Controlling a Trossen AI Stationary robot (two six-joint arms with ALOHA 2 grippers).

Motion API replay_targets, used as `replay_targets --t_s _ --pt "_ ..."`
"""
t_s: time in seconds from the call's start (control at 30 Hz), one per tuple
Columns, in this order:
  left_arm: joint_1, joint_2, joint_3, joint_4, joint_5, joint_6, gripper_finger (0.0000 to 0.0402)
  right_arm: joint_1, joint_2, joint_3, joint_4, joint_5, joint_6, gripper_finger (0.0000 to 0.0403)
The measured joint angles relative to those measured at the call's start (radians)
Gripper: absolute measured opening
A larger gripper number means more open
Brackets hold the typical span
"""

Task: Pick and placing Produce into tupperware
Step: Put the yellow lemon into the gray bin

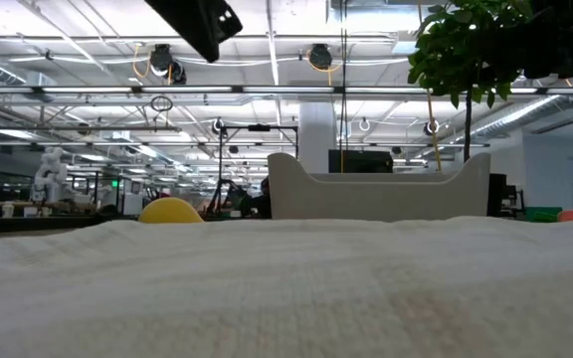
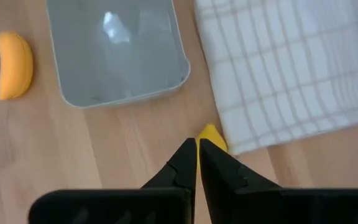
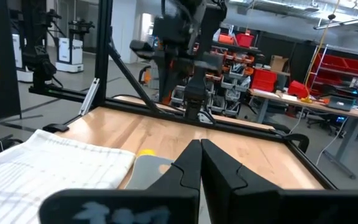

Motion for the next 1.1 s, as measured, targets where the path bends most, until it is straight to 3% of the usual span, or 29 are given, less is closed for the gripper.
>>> replay_targets --t_s 0.4,1.1 --pt "-0.001 0.093 0.0 -0.069 -0.005 -0.08 0.0024 0.0 0.001 0.0 0.0 0.0 0.007 0.0" --pt "-0.002 0.091 0.0 -0.028 -0.01 -0.049 0.0025 0.0 0.011 0.0 0.0 0.0 0.011 0.0"
